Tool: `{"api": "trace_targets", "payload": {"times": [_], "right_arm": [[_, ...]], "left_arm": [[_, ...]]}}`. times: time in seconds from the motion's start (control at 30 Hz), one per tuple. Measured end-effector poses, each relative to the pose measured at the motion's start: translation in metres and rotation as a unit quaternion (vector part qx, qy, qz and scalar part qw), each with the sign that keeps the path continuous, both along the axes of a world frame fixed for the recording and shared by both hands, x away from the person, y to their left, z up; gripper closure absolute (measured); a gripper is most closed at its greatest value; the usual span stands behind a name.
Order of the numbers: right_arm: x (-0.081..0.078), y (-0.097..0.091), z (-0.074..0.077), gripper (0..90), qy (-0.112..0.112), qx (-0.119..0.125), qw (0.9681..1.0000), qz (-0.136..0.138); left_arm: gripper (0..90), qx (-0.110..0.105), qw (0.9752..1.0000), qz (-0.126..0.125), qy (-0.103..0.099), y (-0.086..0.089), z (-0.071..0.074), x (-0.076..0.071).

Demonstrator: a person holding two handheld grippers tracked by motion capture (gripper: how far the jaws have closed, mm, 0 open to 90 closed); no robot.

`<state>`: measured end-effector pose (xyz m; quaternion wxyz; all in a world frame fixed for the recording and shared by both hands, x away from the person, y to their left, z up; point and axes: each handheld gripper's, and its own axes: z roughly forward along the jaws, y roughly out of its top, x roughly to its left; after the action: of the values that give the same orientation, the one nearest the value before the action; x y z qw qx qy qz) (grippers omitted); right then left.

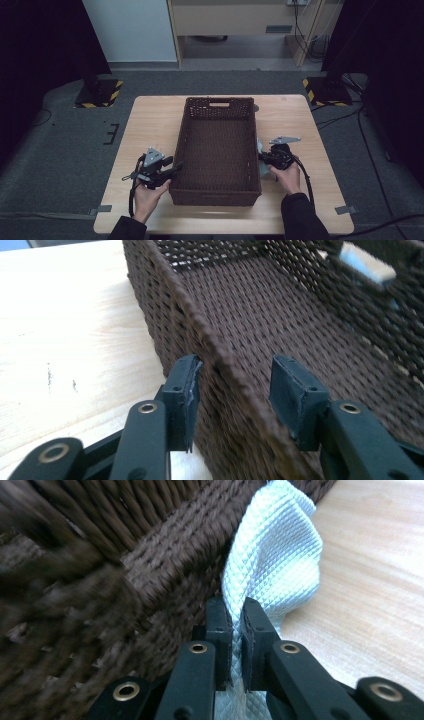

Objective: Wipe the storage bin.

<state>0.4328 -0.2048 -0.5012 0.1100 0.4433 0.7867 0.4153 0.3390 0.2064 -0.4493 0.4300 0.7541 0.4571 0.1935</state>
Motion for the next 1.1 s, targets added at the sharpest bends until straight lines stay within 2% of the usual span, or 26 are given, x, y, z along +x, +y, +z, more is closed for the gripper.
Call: {"api": "trace_targets", "payload": {"times": [0.1, 0.2, 0.27, 0.33, 0.43, 0.53, 0.63, 0.7, 0.77, 0.83, 0.9, 1.0, 1.1], "right_arm": [[-0.006, -0.006, 0.019, 84.9, -0.035, 0.03, 0.9989, 0.0], [-0.014, -0.01, 0.036, 84.9, -0.065, 0.052, 0.9965, 0.003], [-0.017, -0.009, 0.036, 84.9, -0.063, 0.043, 0.997, 0.009], [-0.017, -0.006, 0.029, 84.9, -0.05, 0.017, 0.9985, 0.012], [-0.015, -0.005, 0.013, 84.9, -0.017, -0.004, 0.9998, 0.01], [-0.012, -0.003, 0.0, 85.0, 0.008, -0.009, 0.9999, 0.004], [-0.013, -0.001, -0.006, 84.9, 0.019, -0.011, 0.9997, 0.004], [-0.015, -0.004, 0.001, 84.9, 0.006, -0.003, 1.0, 0.006], [-0.018, -0.008, 0.014, 84.9, -0.015, 0.02, 0.9997, 0.003], [-0.024, -0.014, 0.032, 84.9, -0.052, 0.044, 0.9977, 0.005], [-0.03, -0.016, 0.043, 84.9, -0.067, 0.06, 0.9959, 0.009], [-0.034, -0.014, 0.043, 84.9, -0.065, 0.051, 0.9963, 0.024], [-0.032, -0.01, 0.029, 84.9, -0.04, 0.017, 0.9986, 0.029]], "left_arm": [[55.7, 0.01, 0.9999, -0.009, 0.006, -0.001, -0.001, -0.002], [57.6, 0.012, 0.9999, -0.006, 0.009, -0.004, -0.003, -0.001], [58.6, 0.014, 0.9999, -0.003, 0.008, -0.004, -0.003, -0.002], [60.2, 0.011, 0.9999, 0.0, 0.007, -0.004, -0.003, -0.002], [62.9, 0.011, 0.9999, 0.007, 0.004, -0.006, -0.003, -0.003], [66.0, 0.015, 0.9997, 0.018, -0.002, -0.008, -0.003, -0.005], [67.9, 0.015, 0.9996, 0.025, -0.004, -0.009, -0.003, -0.006], [68.0, 0.014, 0.9995, 0.028, -0.003, -0.01, -0.003, -0.005], [68.0, 0.012, 0.9995, 0.029, -0.003, -0.011, -0.003, -0.005], [68.0, 0.012, 0.9995, 0.03, -0.003, -0.011, -0.003, -0.003], [67.9, 0.01, 0.9995, 0.03, -0.004, -0.012, -0.003, -0.001], [67.6, 0.006, 0.9995, 0.03, -0.004, -0.011, -0.004, 0.003], [67.5, 0.005, 0.9995, 0.031, -0.005, -0.012, -0.004, 0.005]]}}
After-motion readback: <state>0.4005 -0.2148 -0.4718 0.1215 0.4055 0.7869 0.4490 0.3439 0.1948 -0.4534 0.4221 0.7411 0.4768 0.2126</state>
